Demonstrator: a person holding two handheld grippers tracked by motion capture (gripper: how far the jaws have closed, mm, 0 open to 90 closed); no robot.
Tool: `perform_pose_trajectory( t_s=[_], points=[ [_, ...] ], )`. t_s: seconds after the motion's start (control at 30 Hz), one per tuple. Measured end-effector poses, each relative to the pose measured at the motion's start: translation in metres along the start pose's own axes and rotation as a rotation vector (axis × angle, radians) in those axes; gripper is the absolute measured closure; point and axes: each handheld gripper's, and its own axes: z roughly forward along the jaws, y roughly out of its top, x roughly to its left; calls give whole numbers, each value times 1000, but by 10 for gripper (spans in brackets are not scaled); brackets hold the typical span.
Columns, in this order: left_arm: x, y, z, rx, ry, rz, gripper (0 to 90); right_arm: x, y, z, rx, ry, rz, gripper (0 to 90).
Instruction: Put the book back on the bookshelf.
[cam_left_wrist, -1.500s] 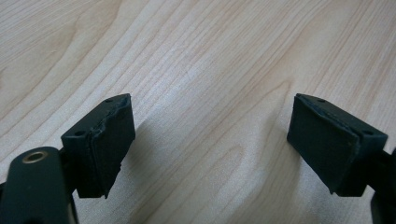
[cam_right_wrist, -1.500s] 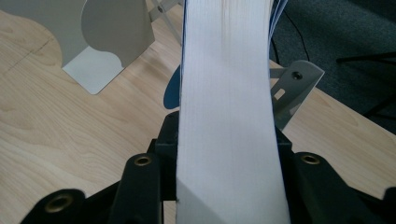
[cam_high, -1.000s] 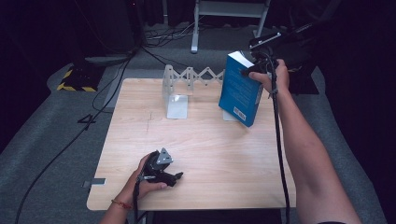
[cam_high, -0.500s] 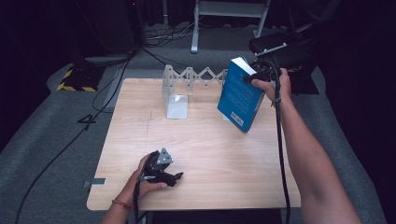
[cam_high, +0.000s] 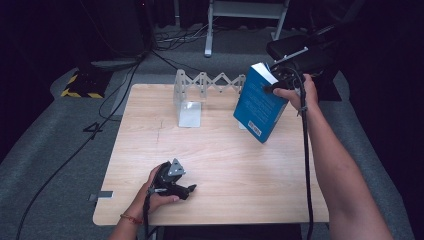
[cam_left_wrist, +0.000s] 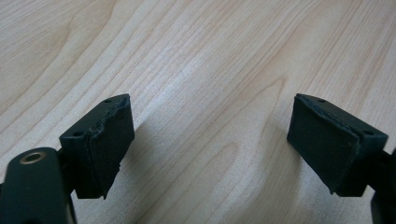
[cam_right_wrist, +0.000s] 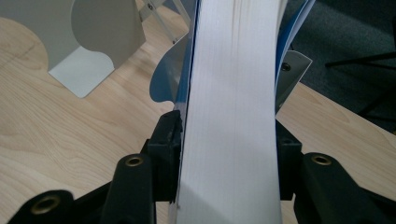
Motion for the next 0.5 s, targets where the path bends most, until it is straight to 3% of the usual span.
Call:
perform_pose_trajectory(
  t_s=[0.1,0.37,0.5],
  points=[
    [0,0,0,1,-1,1,151,0,8,1,15,-6,-12,552],
    [0,0,-1,1,-9,6,150,-2,26,7,103,39,-27,582],
    [1,0,-1,1,-8,7,151,-2,27,7,93,43,-25,600]
  ],
)
